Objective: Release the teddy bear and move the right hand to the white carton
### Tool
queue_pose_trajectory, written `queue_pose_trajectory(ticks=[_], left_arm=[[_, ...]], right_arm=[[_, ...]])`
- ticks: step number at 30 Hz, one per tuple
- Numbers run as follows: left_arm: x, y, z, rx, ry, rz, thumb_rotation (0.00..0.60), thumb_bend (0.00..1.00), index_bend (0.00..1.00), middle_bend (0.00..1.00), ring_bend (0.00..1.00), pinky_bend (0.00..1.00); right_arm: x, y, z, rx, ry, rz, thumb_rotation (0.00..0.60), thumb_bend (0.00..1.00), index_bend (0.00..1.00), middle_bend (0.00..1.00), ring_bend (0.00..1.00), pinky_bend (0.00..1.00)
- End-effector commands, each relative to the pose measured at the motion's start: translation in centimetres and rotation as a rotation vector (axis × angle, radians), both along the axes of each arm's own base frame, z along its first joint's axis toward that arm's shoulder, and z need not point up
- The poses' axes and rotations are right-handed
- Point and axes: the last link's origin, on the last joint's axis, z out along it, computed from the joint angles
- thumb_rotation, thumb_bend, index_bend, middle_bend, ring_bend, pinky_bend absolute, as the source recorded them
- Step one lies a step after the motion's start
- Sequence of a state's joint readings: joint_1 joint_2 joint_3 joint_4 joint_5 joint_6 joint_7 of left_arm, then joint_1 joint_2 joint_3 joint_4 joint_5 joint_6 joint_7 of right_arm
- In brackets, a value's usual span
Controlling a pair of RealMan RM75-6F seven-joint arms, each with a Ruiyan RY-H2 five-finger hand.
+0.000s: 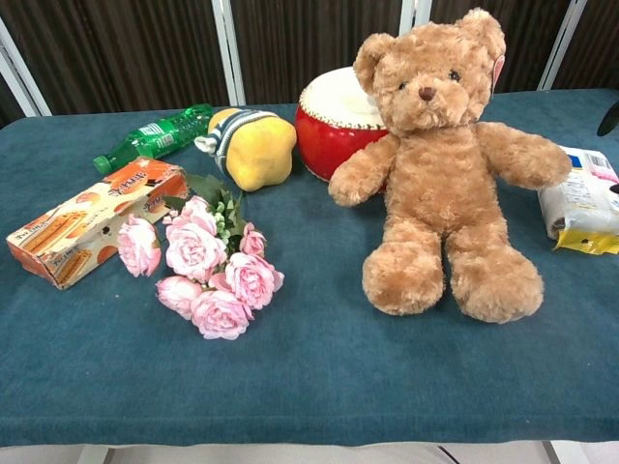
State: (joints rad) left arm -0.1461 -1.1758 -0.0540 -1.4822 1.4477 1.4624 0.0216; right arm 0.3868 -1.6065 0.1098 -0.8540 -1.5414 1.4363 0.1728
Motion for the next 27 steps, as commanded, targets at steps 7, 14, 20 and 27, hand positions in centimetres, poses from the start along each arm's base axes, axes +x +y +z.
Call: queue_pose_trajectory(ticks=[7, 14, 20, 27], left_arm=[[0.0, 0.0, 0.0, -0.007, -0.005, 0.003, 0.600, 0.29, 0.39, 0.25, 0.23, 0.39], [0.1, 0.0, -0.1, -0.016, -0.005, 0.001, 0.600, 0.29, 0.39, 0.25, 0.23, 0.39], [0.1, 0.0, 0.0, -0.020, -0.012, 0.004, 0.600, 0.29, 0.39, 0.25, 0.24, 0.39], [0.1, -0.1, 0.3, -0.010, -0.026, 0.005, 0.600, 0.29, 0.39, 0.25, 0.25, 0.39]], right_arm=[[1.6, -0.8, -1.8, 0.018, -0.058, 0.070, 0.600, 0.09, 0.42, 0.02, 0.00, 0.13], [2.6, -1.3, -2.9, 0.027, -0.071, 0.103, 0.600, 0.09, 0.41, 0.02, 0.00, 0.13], [3.4, -1.7, -3.9, 0.029, -0.088, 0.116, 0.600, 0.09, 0.42, 0.02, 0.00, 0.14], [3.8, -1.9, -5.0, 0.027, -0.118, 0.123, 0.600, 0.09, 0.47, 0.02, 0.00, 0.17]])
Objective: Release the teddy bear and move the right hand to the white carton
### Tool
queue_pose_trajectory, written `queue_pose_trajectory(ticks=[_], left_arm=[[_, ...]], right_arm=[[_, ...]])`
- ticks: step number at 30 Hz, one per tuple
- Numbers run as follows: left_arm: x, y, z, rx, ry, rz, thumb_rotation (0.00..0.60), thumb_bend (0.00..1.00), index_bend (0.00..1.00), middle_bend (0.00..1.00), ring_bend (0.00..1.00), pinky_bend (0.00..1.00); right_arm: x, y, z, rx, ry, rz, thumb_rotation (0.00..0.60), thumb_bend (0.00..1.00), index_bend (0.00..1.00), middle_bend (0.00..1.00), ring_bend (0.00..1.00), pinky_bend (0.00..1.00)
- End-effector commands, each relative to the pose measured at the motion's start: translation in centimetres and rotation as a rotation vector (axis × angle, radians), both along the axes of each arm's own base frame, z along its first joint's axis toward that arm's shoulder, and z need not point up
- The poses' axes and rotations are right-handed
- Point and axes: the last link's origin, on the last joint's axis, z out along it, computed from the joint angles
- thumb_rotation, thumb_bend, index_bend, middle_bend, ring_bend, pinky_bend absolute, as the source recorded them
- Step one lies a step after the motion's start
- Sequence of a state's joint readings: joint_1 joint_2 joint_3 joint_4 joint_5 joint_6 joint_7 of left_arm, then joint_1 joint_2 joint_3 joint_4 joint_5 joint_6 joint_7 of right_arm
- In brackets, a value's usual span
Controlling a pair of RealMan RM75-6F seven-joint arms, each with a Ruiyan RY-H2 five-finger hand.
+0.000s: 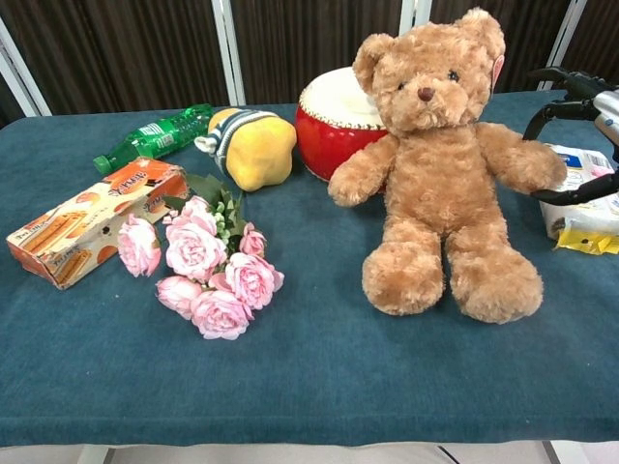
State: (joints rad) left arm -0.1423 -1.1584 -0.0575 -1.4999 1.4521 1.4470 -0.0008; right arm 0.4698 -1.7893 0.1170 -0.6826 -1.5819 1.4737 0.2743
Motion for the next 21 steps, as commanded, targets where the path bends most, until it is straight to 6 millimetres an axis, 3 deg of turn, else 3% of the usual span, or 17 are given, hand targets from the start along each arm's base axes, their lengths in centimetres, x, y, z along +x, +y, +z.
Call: queue_pose_trajectory(ticks=[1, 13, 21], left_arm=[[-0.07, 0.05, 0.11, 0.005, -0.005, 0.001, 0.600, 0.29, 0.39, 0.25, 0.25, 0.39], [-0.14, 0.17, 0.05, -0.002, -0.010, 0.005, 0.600, 0.29, 0.39, 0.25, 0.25, 0.39], [-0.16, 0.17, 0.13, -0.002, -0.015, 0.009, 0.600, 0.29, 0.39, 0.25, 0.25, 0.39]], right_arm=[[0.13, -0.14, -0.38, 0.000, -0.017, 0.003, 0.600, 0.09, 0.48, 0.02, 0.00, 0.17], [0.49, -0.44, 0.23, -0.067, -0.063, 0.033, 0.600, 0.27, 0.67, 0.04, 0.00, 0.19], [0.72, -0.36, 0.04, -0.078, -0.050, 0.035, 0.600, 0.27, 0.69, 0.04, 0.00, 0.20]])
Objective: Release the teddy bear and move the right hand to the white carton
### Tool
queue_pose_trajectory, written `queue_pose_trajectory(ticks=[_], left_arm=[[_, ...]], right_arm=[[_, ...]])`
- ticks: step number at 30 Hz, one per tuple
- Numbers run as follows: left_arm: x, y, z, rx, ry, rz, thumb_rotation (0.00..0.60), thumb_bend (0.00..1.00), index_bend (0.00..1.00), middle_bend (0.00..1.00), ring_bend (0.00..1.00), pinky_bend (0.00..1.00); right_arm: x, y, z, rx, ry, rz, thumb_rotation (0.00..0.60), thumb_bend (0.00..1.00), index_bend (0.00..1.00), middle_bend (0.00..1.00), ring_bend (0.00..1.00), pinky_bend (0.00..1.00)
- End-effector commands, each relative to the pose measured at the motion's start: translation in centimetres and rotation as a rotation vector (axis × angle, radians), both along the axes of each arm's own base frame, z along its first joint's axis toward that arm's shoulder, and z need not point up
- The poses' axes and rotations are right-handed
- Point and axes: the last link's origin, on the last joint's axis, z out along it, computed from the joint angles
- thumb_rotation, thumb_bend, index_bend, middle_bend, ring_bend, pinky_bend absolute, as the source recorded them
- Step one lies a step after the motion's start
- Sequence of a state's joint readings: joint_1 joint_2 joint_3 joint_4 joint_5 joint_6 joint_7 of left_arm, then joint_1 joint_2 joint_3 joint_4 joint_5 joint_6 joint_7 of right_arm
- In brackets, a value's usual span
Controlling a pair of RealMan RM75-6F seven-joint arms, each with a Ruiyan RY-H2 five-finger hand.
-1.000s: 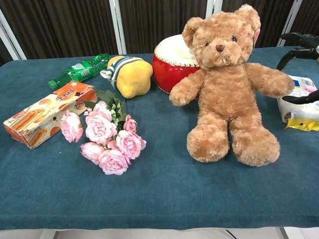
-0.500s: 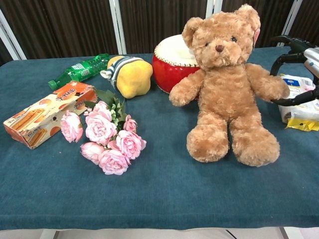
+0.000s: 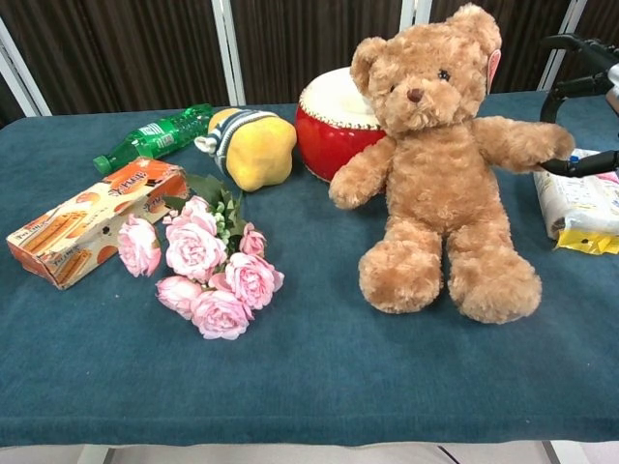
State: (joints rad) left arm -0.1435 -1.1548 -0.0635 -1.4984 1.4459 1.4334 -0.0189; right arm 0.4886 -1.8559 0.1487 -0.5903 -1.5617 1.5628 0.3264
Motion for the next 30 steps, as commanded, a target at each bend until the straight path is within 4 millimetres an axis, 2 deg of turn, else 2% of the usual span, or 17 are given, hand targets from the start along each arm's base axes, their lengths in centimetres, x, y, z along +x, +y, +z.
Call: queue_pose_trajectory(ticks=[1, 6, 15, 24, 30], left_arm=[[0.0, 0.0, 0.1, 0.003, -0.001, 0.002, 0.600, 0.29, 0.39, 0.25, 0.25, 0.39], [-0.1, 0.0, 0.2, 0.006, -0.003, 0.007, 0.600, 0.29, 0.39, 0.25, 0.25, 0.39], [-0.1, 0.0, 0.2, 0.004, -0.005, 0.008, 0.600, 0.29, 0.39, 0.25, 0.25, 0.39], [-0.1, 0.0, 0.2, 0.006, -0.007, 0.008, 0.600, 0.29, 0.39, 0.25, 0.25, 0.39], [-0.1, 0.0, 0.2, 0.000, -0.008, 0.011, 0.600, 0.29, 0.38, 0.25, 0.25, 0.39]], right_arm=[[-0.4, 0.1, -0.5, 0.023, 0.029, -0.016, 0.600, 0.27, 0.69, 0.04, 0.00, 0.20], [-0.8, 0.2, -1.2, 0.062, 0.056, -0.032, 0.600, 0.27, 0.69, 0.04, 0.00, 0.20], [0.8, 0.1, -0.4, 0.003, -0.007, 0.031, 0.600, 0.27, 0.69, 0.04, 0.00, 0.20], [-0.3, 0.2, -1.0, 0.050, 0.044, -0.019, 0.600, 0.27, 0.69, 0.04, 0.00, 0.20], [0.4, 0.0, -0.3, 0.013, -0.009, 0.008, 0.600, 0.27, 0.69, 0.04, 0.00, 0.20]])
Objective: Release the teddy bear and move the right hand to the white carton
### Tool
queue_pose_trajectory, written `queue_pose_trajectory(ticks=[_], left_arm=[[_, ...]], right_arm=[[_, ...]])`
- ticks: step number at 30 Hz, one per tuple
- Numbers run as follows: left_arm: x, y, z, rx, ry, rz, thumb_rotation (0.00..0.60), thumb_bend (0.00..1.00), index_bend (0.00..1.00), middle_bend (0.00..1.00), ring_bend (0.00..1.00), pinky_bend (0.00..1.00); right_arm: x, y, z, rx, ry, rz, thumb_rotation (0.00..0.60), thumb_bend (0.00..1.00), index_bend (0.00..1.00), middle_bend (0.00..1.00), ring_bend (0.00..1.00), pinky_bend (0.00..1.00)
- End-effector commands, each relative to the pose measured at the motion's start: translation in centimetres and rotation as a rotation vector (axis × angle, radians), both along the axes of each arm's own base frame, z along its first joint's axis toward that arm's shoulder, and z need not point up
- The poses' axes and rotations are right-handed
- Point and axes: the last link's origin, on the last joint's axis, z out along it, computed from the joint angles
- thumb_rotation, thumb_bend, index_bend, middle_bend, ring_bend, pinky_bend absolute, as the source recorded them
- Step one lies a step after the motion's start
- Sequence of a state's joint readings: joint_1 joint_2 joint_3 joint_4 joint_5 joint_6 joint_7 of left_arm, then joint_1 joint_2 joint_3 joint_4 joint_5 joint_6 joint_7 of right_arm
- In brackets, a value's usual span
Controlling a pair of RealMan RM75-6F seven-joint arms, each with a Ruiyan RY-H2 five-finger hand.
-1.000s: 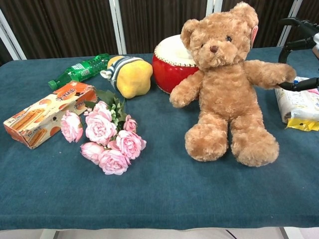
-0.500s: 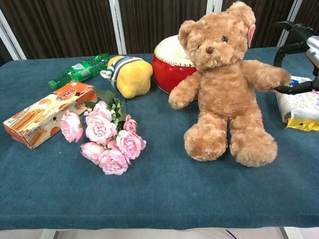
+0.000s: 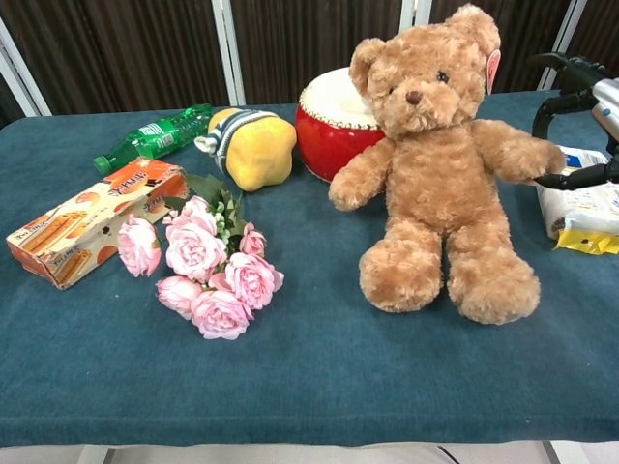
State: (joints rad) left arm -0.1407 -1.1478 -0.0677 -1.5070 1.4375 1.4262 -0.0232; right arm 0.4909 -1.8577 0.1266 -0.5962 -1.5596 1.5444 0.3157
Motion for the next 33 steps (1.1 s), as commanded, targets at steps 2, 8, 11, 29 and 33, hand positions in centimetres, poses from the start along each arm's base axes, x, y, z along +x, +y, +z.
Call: queue_pose_trajectory(ticks=[2, 8, 11, 29, 33], left_arm=[[0.0, 0.0, 0.0, -0.001, -0.001, 0.000, 0.600, 0.29, 0.38, 0.25, 0.25, 0.39], [0.1, 0.0, 0.0, -0.003, -0.001, 0.001, 0.600, 0.29, 0.38, 0.25, 0.25, 0.39], [0.1, 0.0, -0.1, -0.006, 0.001, 0.002, 0.600, 0.29, 0.38, 0.25, 0.25, 0.39], [0.6, -0.3, -0.3, -0.009, 0.011, -0.029, 0.600, 0.29, 0.38, 0.25, 0.25, 0.39], [1.1, -0.8, -0.3, -0.006, 0.015, -0.056, 0.600, 0.29, 0.38, 0.25, 0.25, 0.39]], right_arm=[[0.5, -0.1, 0.6, -0.025, -0.039, 0.020, 0.600, 0.27, 0.69, 0.04, 0.00, 0.20], [-0.1, 0.1, 0.4, -0.001, -0.011, -0.004, 0.600, 0.27, 0.69, 0.04, 0.00, 0.20], [-0.6, 0.1, 0.1, 0.025, 0.005, -0.028, 0.600, 0.27, 0.69, 0.04, 0.00, 0.20], [-1.1, 6.3, 4.5, 0.187, -0.047, -0.005, 0.600, 0.27, 0.00, 0.00, 0.00, 0.20], [-1.1, 9.3, 7.1, 0.164, -0.026, -0.060, 0.600, 0.27, 0.01, 0.00, 0.00, 0.21]])
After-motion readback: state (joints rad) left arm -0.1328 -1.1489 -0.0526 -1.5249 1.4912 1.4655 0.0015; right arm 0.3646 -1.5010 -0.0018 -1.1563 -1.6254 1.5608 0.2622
